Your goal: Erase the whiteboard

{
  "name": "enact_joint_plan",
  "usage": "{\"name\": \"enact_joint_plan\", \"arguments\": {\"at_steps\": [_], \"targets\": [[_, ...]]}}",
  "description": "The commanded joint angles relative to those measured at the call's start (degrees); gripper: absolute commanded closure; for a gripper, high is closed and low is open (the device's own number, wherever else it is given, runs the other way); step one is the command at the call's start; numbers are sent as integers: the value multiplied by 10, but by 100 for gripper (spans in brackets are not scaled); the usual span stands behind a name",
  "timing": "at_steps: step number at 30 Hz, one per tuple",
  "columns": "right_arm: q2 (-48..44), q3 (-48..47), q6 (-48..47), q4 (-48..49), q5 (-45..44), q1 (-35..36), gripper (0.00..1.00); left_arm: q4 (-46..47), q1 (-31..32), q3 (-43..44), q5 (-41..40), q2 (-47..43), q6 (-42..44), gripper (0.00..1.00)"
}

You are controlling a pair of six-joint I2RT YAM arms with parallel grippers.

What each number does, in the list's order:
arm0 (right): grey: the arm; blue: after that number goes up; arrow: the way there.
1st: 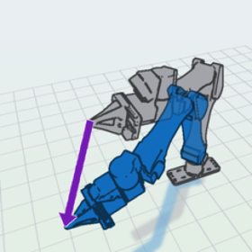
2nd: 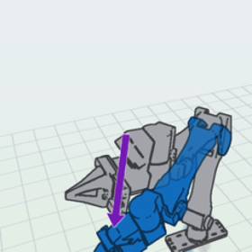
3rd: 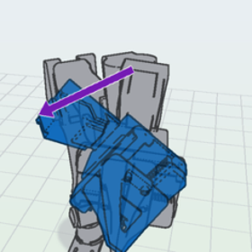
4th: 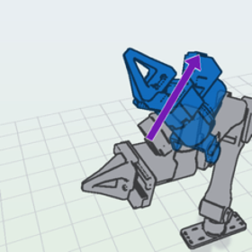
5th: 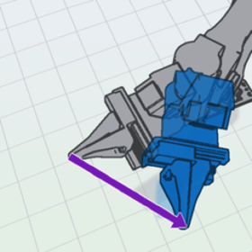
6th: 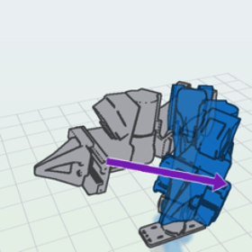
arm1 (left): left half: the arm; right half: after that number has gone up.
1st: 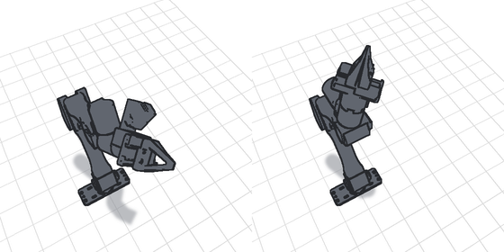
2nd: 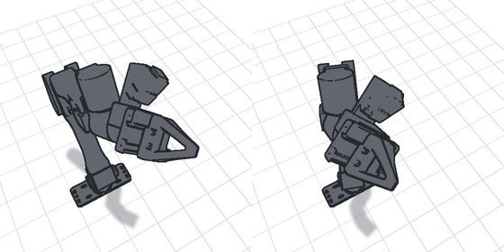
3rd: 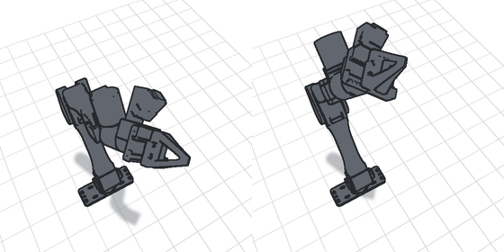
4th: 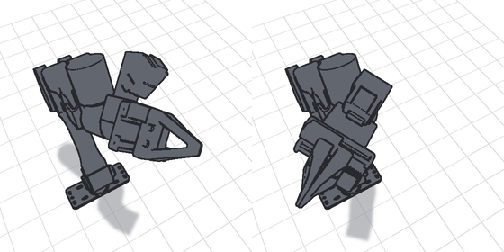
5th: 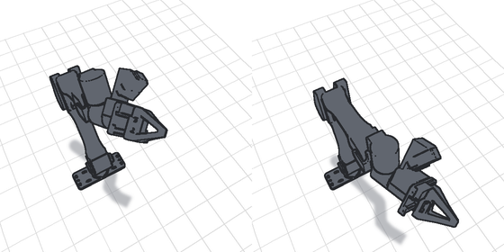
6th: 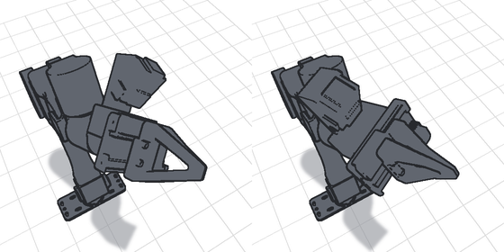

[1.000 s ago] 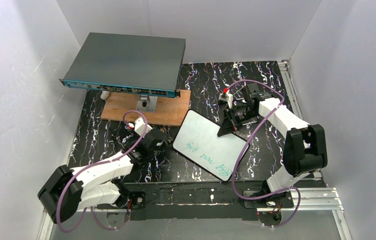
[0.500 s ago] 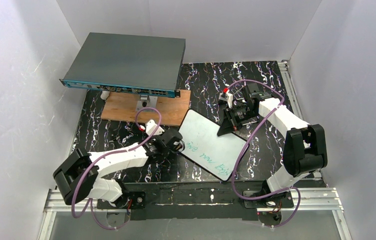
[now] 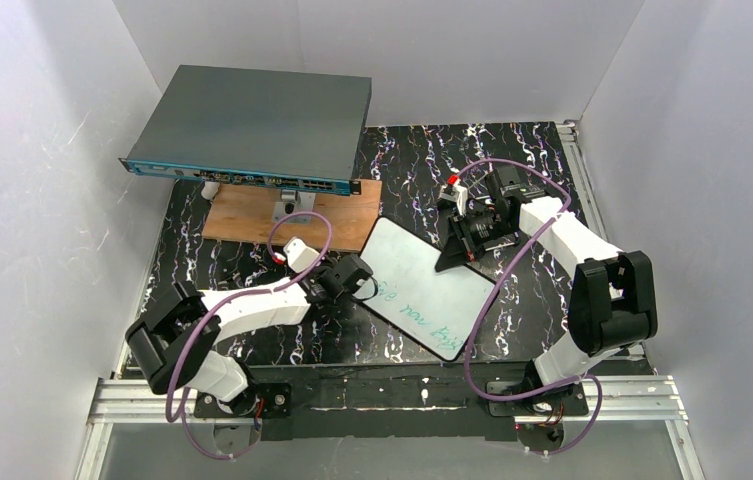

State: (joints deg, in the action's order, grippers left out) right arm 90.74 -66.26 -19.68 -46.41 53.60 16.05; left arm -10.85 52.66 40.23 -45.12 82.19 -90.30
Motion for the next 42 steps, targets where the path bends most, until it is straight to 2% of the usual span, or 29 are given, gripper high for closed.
{"name": "enact_joint_plan", "arguments": {"at_steps": [1, 7, 14, 22, 28, 42], "targets": [[-28, 0, -17, 19, 38, 3, 99, 29, -19, 15, -25, 1, 13, 100], [-28, -1, -18, 17, 38, 3, 99, 62, -25, 9, 13, 24, 31, 100], [-28, -1, -19, 16, 41, 3, 99, 69, -43, -3, 11, 32, 22, 100], [-27, 0, -19, 16, 42, 3, 99, 63, -49, 42, 13, 37, 42, 100], [-28, -1, -19, 16, 42, 3, 99, 63, -48, 18, 36, 49, 22, 100], [-27, -1, -19, 16, 41, 3, 99, -19, -46, 15, 59, 78, 5, 100]]}}
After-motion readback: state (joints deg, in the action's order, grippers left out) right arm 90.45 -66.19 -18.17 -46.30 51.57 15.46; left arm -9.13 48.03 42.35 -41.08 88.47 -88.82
